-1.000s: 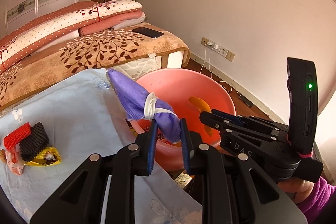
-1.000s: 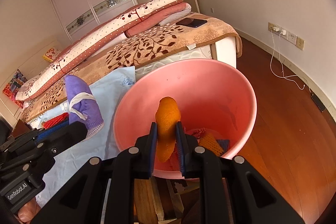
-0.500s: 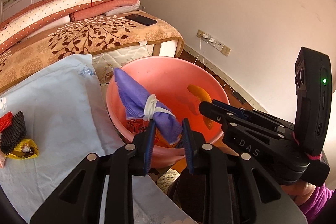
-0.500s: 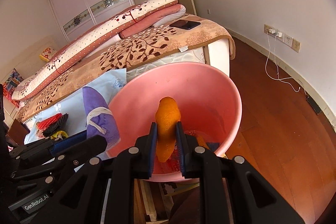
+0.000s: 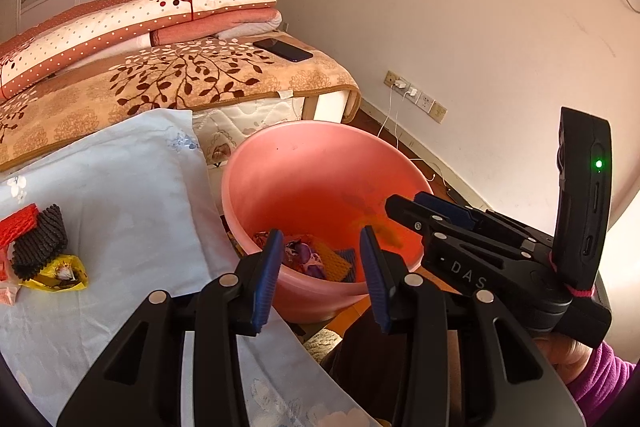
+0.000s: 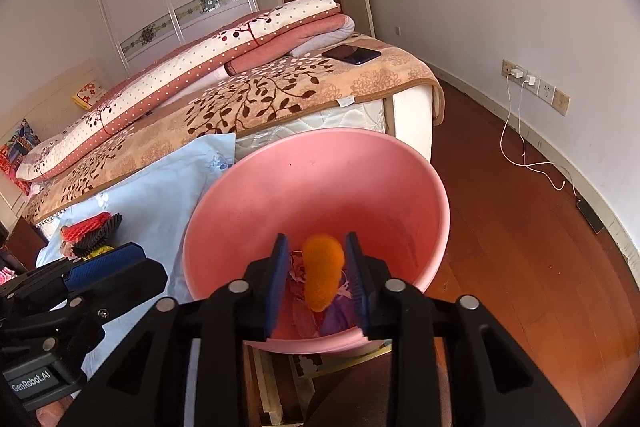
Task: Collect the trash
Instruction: 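Open both tools to drop the bag and peel into the bucket, then move both open tools back over the blue sheet, then grasp the clear orange-printed plastic bag with the left tool while the right tool grasps the black foam net, then carry the plastic bag and black net over the pink bucket, then open both tools to drop the bag and net into the bucket, then move the left tool back to the sheet and grasp the red foam net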
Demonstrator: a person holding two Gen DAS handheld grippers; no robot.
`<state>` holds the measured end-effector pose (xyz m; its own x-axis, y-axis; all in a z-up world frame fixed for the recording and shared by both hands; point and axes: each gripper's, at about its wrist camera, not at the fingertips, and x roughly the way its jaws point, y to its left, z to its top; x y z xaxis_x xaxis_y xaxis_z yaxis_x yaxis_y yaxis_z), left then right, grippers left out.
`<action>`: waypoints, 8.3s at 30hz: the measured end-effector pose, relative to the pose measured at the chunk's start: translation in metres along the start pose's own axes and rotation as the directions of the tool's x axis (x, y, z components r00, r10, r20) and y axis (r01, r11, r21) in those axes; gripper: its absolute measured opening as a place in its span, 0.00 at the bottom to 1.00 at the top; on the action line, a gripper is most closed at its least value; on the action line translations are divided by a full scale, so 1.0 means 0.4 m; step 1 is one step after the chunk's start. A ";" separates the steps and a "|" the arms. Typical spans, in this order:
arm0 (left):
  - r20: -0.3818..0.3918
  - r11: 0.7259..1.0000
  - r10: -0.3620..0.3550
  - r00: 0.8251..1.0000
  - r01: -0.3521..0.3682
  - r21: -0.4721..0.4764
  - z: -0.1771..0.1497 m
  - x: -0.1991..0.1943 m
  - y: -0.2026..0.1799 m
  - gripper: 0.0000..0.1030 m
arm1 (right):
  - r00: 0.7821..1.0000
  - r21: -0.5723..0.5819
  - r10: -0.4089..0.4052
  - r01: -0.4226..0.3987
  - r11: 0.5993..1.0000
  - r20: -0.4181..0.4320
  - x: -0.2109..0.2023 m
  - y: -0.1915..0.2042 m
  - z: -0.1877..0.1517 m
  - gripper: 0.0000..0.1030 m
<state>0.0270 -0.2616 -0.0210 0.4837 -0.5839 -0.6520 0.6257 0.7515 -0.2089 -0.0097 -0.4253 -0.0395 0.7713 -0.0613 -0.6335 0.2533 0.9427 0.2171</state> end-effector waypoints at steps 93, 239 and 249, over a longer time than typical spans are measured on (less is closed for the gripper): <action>-0.099 0.781 0.380 0.920 -0.376 -0.498 -0.160 -0.220 0.727 0.39 | 0.944 -0.261 0.288 -0.323 0.910 -0.163 0.172 0.603 0.003 0.47; 0.009 0.994 0.078 0.997 -0.078 -0.072 0.018 -0.071 0.214 0.40 | 0.999 -0.040 0.029 -0.028 0.999 0.032 -0.042 0.184 0.022 0.35; 0.036 0.963 0.217 0.976 -0.208 -0.174 -0.017 -0.182 0.382 0.40 | 0.986 -0.170 0.164 -0.166 0.971 -0.028 -0.002 0.345 -0.010 0.38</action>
<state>0.0832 -0.1022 -0.0105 0.6293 -0.4176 -0.6554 0.3952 0.8981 -0.1929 0.0225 -0.2939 -0.0119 0.7859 0.1030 -0.6097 0.0187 0.9816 0.1900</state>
